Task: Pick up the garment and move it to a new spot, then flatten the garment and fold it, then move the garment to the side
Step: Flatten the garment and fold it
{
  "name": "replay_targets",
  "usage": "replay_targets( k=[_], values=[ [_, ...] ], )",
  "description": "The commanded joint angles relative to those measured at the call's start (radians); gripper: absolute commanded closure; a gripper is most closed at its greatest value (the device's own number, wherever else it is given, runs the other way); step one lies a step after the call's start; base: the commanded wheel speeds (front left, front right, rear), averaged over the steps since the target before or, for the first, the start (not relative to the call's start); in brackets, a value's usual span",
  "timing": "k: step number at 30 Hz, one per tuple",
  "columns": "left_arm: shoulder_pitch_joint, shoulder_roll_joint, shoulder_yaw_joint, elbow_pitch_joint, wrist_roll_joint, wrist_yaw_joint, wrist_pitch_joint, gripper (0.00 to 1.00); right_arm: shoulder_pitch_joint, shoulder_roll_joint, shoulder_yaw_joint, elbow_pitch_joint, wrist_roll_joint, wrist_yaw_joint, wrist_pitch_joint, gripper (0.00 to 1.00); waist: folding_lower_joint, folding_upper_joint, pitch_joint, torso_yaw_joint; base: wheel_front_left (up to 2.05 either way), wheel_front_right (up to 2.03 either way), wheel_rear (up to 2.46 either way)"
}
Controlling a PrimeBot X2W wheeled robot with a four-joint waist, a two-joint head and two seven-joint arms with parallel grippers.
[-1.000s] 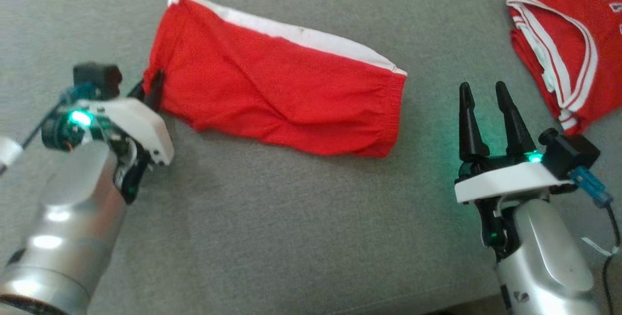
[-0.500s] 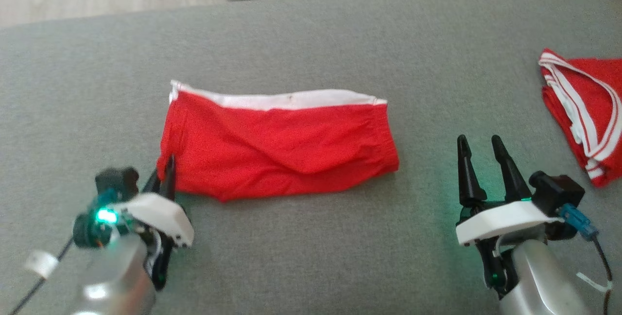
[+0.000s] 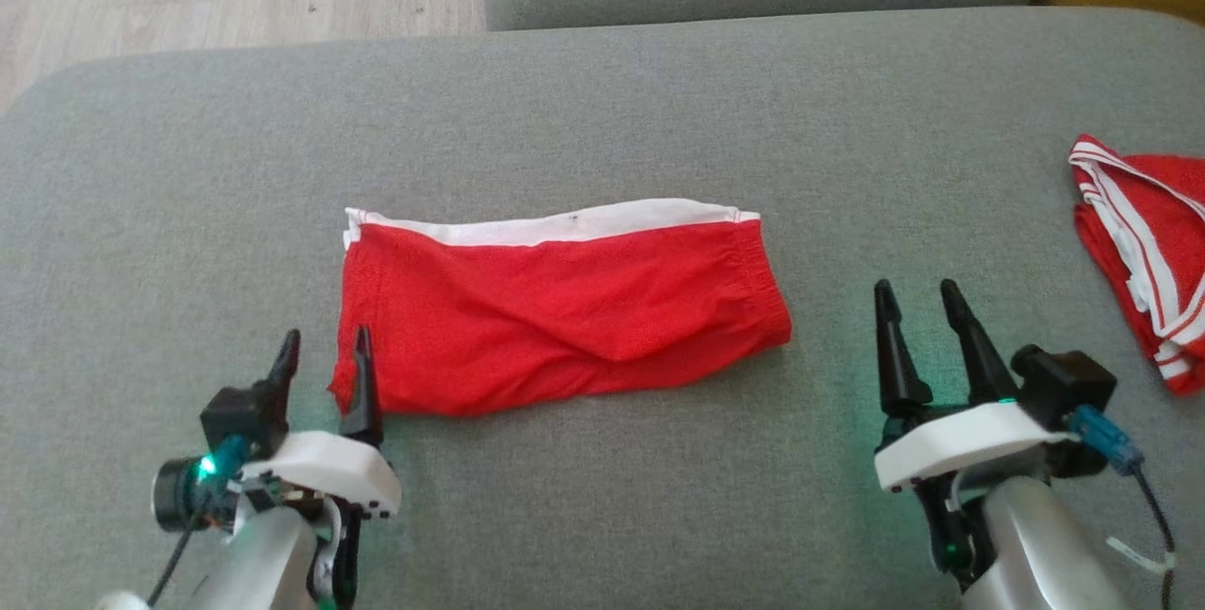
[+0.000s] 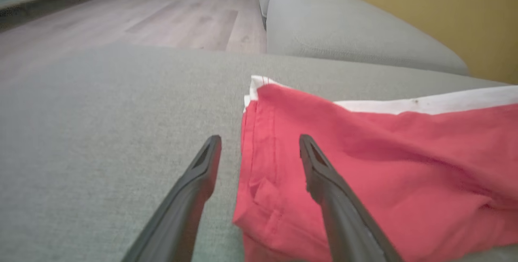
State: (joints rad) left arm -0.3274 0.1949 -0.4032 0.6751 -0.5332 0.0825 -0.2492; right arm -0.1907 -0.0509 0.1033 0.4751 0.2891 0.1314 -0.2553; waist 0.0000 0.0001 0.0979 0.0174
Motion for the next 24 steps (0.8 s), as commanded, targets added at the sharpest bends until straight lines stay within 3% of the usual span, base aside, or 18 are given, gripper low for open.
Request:
replay_targets(
  k=[1, 6, 15, 24],
  values=[
    [-0.012, 0.015, 0.05, -0.045, 0.024, 0.011, -0.012, 0.0, -0.028, 0.001, 0.034, -0.029, -0.006, -0.001, -0.006, 0.0, 0.0, -0.0001, 0.0, 0.001, 0.0, 0.0, 0.0],
    [0.088, -0.031, 0.148, -0.21, 0.17, 0.035, -0.012, 0.0, -0.073, 0.001, 0.084, -0.037, 0.002, -0.001, -0.006, 0.0, 0.0, -0.0001, -0.006, 0.022, 0.0, 0.0, 0.0],
    [0.157, -0.114, 0.2, -0.239, 0.281, -0.052, -0.013, 0.0, -0.149, 0.001, 0.135, 0.06, 0.021, -0.001, -0.006, 0.0, 0.0, -0.0001, 0.001, 0.127, 0.0, 0.0, 0.0],
    [0.148, -0.138, 0.231, -0.241, 0.329, -0.094, -0.013, 0.0, -0.17, 0.001, 0.044, 0.245, -0.014, -0.001, -0.006, 0.0, 0.0, -0.0001, 0.045, 0.214, 0.0, 0.0, 0.0]
  ],
)
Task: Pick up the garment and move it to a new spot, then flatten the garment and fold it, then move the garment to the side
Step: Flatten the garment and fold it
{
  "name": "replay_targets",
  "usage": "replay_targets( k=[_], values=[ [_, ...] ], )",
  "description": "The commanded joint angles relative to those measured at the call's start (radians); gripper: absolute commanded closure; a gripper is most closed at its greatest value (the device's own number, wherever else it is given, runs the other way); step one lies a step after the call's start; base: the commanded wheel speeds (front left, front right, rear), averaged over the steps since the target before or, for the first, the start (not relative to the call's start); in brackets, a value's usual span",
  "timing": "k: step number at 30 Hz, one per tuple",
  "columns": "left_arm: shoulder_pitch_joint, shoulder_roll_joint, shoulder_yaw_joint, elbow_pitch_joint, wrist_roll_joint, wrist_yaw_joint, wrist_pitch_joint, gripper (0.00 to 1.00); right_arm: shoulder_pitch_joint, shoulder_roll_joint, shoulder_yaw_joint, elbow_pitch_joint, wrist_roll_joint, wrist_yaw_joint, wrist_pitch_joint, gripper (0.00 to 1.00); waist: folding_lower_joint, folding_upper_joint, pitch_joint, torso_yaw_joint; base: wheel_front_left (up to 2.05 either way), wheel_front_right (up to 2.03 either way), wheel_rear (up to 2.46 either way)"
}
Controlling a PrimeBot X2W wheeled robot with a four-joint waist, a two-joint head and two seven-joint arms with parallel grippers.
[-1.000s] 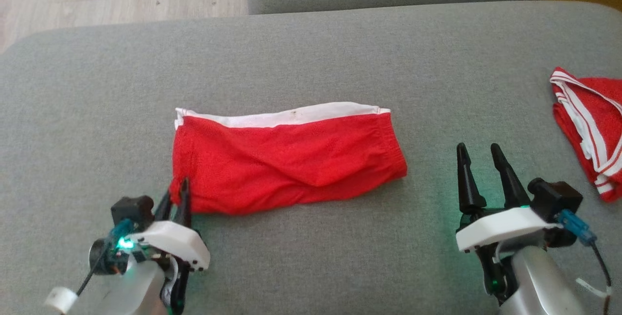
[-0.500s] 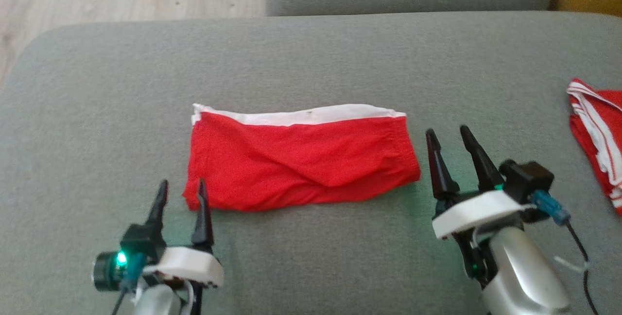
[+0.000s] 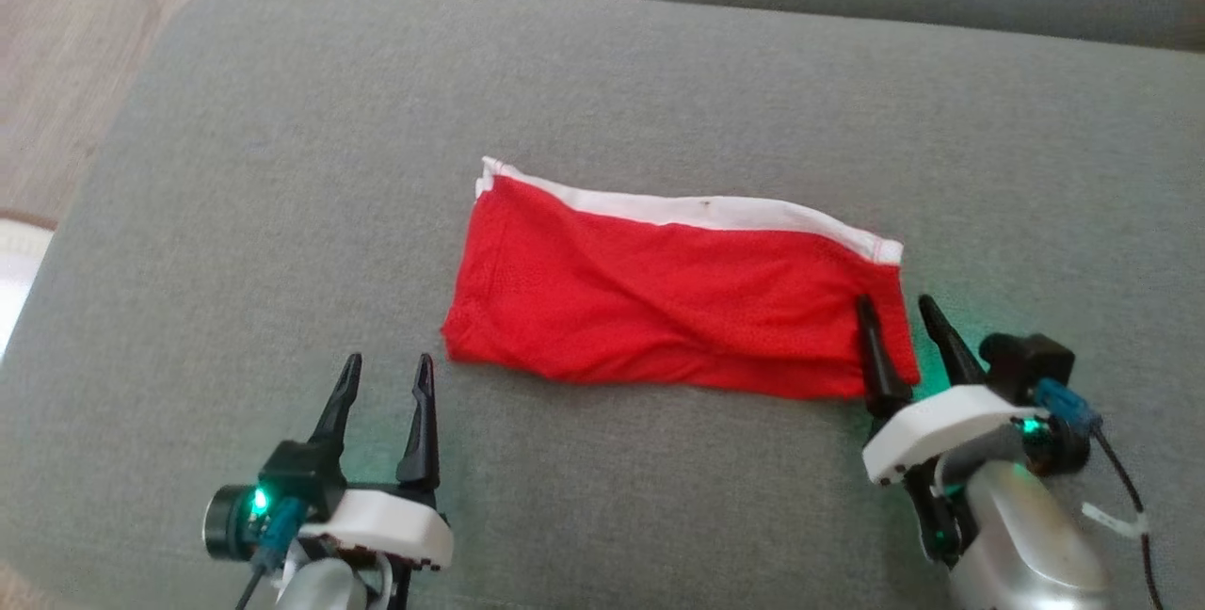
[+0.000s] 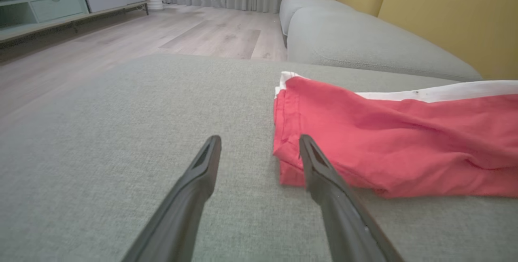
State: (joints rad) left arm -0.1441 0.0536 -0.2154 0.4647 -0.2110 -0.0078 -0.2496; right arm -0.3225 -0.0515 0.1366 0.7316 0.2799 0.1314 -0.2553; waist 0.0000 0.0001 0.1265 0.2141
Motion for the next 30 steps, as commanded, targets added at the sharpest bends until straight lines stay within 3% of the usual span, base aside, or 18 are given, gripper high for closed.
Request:
replay_targets(
  k=[1, 8, 9, 10, 11, 12, 21, 30],
  values=[
    [-0.035, 0.002, 0.046, -0.031, 0.008, -0.007, -0.012, 0.0, -0.037, 0.001, 0.004, 0.008, -0.007, -0.001, -0.006, 0.0, 0.0, -0.0001, 0.022, 0.021, 0.0, 0.0, 0.0],
    [-0.039, -0.002, 0.057, -0.035, 0.019, -0.016, -0.012, 0.0, -0.034, 0.001, 0.044, 0.084, 0.071, -0.001, -0.006, 0.0, 0.0, -0.0001, 0.042, 0.022, 0.0, 0.0, 0.0],
    [-0.04, -0.003, 0.056, -0.035, 0.02, -0.018, -0.012, 0.0, -0.034, 0.001, 0.054, 0.092, 0.087, -0.001, -0.006, 0.1, 0.0, -0.0001, 0.042, 0.02, 0.0, 0.0, 0.0],
    [-0.041, -0.003, 0.054, -0.034, 0.018, -0.019, -0.012, 0.0, -0.036, 0.001, 0.069, 0.097, 0.101, -0.001, -0.006, 0.44, 0.0, -0.0001, 0.043, 0.018, 0.0, 0.0, 0.0],
    [-0.043, -0.003, 0.052, -0.034, 0.017, -0.019, -0.012, 0.0, -0.036, 0.001, 0.083, 0.102, 0.121, -0.001, -0.006, 0.69, 0.0, -0.0001, 0.044, 0.015, 0.0, 0.0, 0.0],
    [-0.044, -0.003, 0.051, -0.034, 0.015, -0.019, -0.012, 0.0, -0.037, 0.001, 0.091, 0.109, 0.143, -0.001, -0.006, 1.0, 0.0, -0.0001, 0.045, 0.013, 0.0, 0.0, 0.0],
    [-0.052, -0.003, 0.048, -0.027, 0.012, -0.016, -0.012, 0.0, -0.054, 0.001, 0.076, 0.136, 0.191, -0.001, -0.006, 1.0, 0.0, -0.0001, 0.043, 0.0, 0.0, 0.0, 0.0],
    [-0.014, -0.003, 0.05, -0.012, -0.007, -0.022, -0.012, 0.0, -0.026, -0.062, -0.068, 0.072, 0.182, -0.001, -0.006, 1.0, 0.0, -0.0001, 0.003, -0.05, 0.0, 0.0, 0.0]
  ],
)
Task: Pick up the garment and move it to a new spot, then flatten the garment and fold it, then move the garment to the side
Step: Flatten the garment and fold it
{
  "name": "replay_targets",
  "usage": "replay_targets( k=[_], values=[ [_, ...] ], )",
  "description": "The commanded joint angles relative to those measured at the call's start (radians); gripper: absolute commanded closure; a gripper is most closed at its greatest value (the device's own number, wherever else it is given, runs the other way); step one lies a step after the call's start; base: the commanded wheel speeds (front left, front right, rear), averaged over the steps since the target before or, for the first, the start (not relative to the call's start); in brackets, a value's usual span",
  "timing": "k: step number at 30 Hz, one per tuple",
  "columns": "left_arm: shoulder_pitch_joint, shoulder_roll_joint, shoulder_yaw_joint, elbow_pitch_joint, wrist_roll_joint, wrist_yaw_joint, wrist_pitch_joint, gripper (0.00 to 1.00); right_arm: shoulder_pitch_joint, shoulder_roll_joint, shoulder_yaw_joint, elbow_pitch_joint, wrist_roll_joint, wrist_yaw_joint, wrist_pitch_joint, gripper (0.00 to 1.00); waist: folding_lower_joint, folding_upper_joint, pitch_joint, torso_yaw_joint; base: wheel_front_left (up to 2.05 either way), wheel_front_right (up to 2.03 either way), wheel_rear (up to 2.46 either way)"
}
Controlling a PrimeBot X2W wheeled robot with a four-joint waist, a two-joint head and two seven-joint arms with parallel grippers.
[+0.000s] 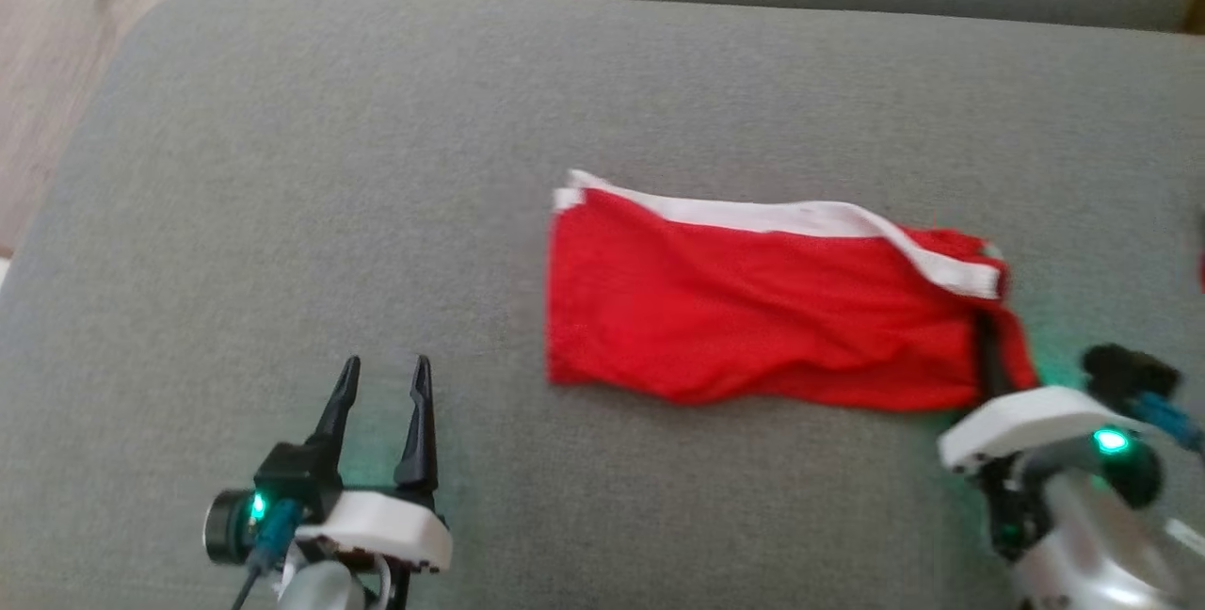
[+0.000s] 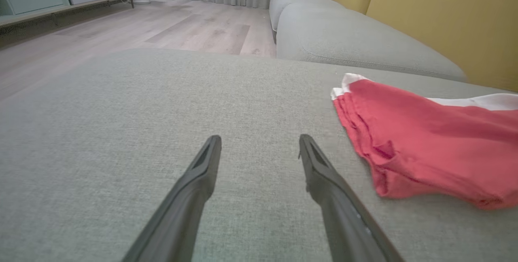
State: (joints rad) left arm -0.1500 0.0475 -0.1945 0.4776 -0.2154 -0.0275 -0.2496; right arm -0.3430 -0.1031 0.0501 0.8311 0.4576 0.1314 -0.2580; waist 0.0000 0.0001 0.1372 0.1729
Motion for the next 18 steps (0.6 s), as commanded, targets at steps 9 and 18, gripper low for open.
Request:
replay_targets(
  k=[9, 18],
  values=[
    [-0.007, 0.003, -0.036, -0.018, -0.049, -0.007, -0.012, 0.0, -0.024, 0.017, 0.061, -0.159, 0.092, -0.001, -0.003, 1.0, 0.0, -0.0001, -0.031, -0.024, 0.0, 0.0, 0.0],
    [-0.004, 0.003, -0.098, -0.01, -0.073, -0.003, -0.012, 0.0, -0.033, 0.05, 0.267, -0.278, 0.279, -0.001, 0.077, 1.0, 0.0, -0.0001, -0.043, 0.083, 0.0, 0.0, 0.0]
  ],
)
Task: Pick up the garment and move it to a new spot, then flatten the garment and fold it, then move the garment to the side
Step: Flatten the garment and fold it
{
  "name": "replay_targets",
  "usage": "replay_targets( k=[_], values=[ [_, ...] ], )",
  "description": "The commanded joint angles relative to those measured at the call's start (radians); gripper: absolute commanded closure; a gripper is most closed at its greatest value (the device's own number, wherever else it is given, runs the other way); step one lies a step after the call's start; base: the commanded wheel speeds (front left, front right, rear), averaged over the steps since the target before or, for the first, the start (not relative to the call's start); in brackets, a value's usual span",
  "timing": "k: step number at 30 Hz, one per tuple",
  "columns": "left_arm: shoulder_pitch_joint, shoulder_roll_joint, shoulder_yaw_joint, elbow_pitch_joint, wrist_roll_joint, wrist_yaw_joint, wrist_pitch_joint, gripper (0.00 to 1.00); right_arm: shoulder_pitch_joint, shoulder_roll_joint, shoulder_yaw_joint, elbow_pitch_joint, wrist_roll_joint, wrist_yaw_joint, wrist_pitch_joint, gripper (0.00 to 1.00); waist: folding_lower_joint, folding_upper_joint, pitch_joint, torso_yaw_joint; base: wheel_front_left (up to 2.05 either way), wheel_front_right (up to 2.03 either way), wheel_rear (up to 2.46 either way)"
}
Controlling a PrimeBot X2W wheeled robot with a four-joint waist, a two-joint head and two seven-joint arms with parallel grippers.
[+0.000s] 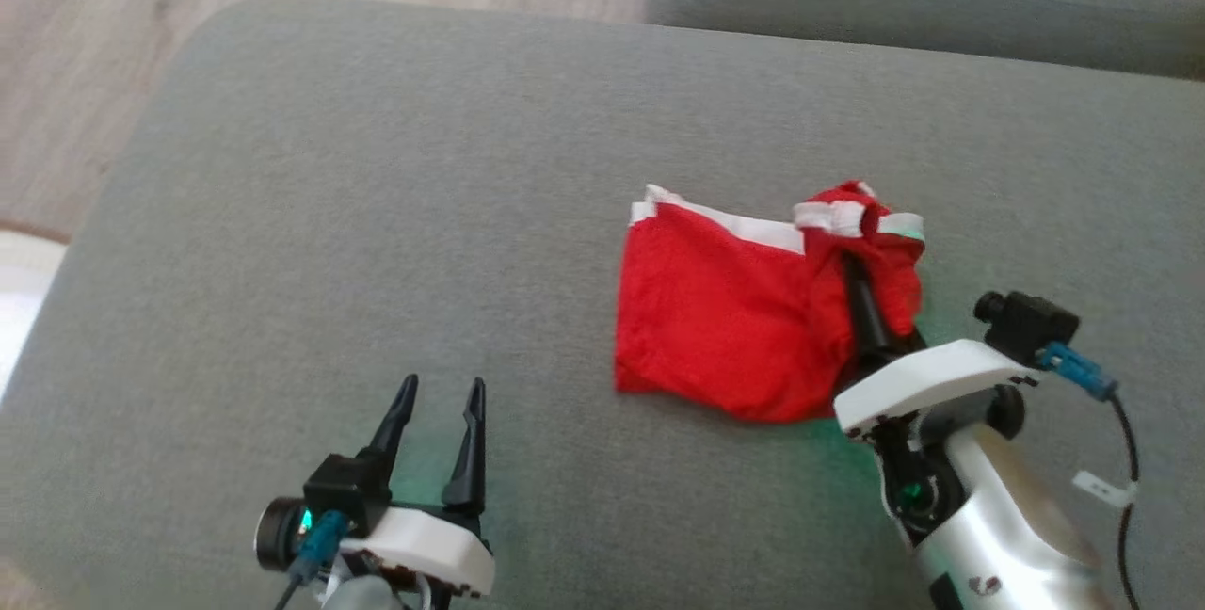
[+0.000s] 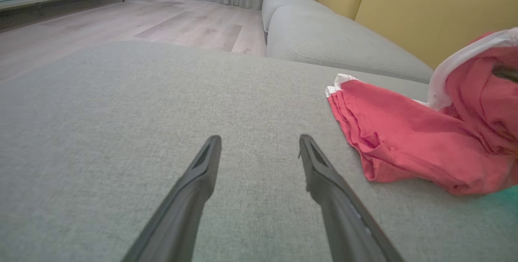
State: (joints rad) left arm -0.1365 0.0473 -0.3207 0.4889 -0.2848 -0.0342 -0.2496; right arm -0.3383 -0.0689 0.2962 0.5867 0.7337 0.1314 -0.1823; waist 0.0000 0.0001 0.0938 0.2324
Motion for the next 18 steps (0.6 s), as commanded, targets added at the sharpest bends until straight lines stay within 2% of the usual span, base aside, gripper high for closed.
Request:
replay_targets(
  k=[1, 9, 10, 11, 12, 18],
  values=[
    [-0.016, 0.003, 0.026, -0.019, -0.005, 0.003, -0.012, 0.0, -0.044, 0.017, 0.037, -0.033, 0.005, -0.001, 0.003, 1.0, 0.0, -0.0001, 0.001, 0.036, 0.0, 0.0, 0.0],
    [-0.009, 0.003, 0.001, -0.007, -0.02, 0.001, -0.012, 0.0, -0.107, 0.018, 0.128, 0.051, 0.029, -0.001, -0.026, 1.0, 0.0, -0.0001, 0.017, 0.141, 0.0, 0.0, 0.0],
    [-0.01, 0.003, 0.0, -0.006, -0.021, 0.002, -0.012, 0.0, -0.117, 0.018, 0.14, 0.066, 0.032, -0.001, -0.031, 0.56, 0.0, -0.0001, 0.019, 0.148, 0.0, 0.0, 0.0],
    [-0.011, 0.003, -0.002, -0.005, -0.022, 0.002, -0.012, 0.0, -0.125, 0.018, 0.152, 0.08, 0.036, -0.001, -0.036, 0.05, 0.0, -0.0001, 0.02, 0.155, 0.0, 0.0, 0.0],
    [-0.012, 0.003, -0.003, -0.004, -0.023, 0.004, -0.012, 0.0, -0.133, 0.018, 0.164, 0.092, 0.038, -0.001, -0.041, 0.0, 0.0, -0.0001, 0.02, 0.157, 0.0, 0.0, 0.0],
    [-0.013, 0.003, 0.014, -0.002, -0.021, 0.017, -0.012, 0.0, -0.155, 0.019, 0.194, 0.117, 0.02, -0.001, -0.071, 0.0, 0.0, -0.0001, 0.011, 0.127, 0.0, 0.0, 0.0]
  ],
)
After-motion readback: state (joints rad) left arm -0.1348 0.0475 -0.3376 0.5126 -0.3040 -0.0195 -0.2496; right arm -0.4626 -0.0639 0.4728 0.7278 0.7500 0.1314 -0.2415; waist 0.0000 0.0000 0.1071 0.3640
